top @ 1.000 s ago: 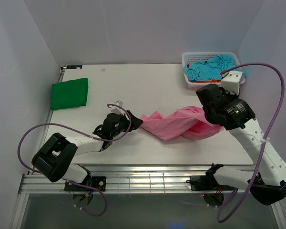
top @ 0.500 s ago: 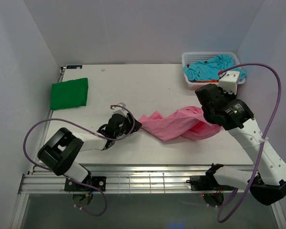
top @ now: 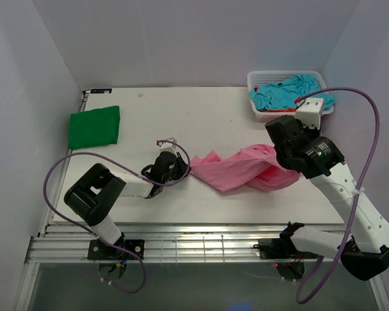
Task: Fold and stack the t-shirts
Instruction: Flatten the tshirt out
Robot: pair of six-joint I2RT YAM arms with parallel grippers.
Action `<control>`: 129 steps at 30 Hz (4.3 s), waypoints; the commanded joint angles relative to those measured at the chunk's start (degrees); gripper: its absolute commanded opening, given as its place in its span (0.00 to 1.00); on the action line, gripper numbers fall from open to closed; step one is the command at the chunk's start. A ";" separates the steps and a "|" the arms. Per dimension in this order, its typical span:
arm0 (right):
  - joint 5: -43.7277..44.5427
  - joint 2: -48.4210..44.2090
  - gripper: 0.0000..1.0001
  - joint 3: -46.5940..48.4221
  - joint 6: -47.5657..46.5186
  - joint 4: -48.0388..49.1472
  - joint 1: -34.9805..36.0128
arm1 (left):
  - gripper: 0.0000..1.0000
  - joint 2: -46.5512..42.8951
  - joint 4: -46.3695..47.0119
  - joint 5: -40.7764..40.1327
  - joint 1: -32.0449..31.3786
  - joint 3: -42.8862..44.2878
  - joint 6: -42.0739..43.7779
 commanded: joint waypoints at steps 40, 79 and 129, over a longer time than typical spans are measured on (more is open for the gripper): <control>-17.36 7.01 0.08 -0.42 -17.65 32.99 -1.99 | 0.00 -22.34 -61.84 -31.03 0.64 37.20 17.62; -50.65 15.92 0.08 -0.31 -26.17 65.95 -14.57 | 0.00 -17.55 -45.05 -28.56 16.29 39.10 20.17; -53.55 -10.74 0.08 17.79 -24.58 46.88 -11.49 | 0.00 -33.68 -81.47 3.69 14.09 54.97 17.35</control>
